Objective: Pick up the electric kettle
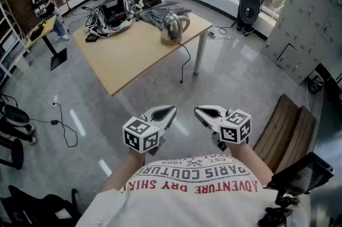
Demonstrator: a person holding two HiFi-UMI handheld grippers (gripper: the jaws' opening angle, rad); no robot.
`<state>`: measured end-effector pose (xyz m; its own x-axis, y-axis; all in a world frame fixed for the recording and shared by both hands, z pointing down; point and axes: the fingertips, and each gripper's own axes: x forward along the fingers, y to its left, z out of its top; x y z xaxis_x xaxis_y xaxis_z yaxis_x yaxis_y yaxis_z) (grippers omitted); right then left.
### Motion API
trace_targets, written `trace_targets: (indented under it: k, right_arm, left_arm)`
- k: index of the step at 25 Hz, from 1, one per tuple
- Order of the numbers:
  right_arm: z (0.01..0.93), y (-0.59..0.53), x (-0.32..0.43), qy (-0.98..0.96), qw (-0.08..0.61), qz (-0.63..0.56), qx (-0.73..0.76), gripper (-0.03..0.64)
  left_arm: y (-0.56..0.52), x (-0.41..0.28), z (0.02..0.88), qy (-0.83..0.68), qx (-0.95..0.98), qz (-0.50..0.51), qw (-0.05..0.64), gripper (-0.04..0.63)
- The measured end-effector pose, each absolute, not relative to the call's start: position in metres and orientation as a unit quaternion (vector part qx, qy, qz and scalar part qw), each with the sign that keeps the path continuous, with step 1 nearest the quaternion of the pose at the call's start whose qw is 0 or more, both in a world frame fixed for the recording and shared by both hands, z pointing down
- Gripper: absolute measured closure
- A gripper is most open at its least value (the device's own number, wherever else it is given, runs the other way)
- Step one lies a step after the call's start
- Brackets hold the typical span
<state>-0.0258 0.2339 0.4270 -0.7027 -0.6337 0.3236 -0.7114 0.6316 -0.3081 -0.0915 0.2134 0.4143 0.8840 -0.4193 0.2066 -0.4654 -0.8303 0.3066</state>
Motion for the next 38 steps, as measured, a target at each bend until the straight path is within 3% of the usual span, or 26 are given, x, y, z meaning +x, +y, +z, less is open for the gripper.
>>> trace_targets:
  k: [38]
  right_arm:
    - [0.443, 0.229, -0.013, -0.885, 0.071, 0.246, 0.389, 0.617]
  left_arm:
    - [0.214, -0.075, 0.426, -0.220, 0.951, 0.064, 0.207, 0.595]
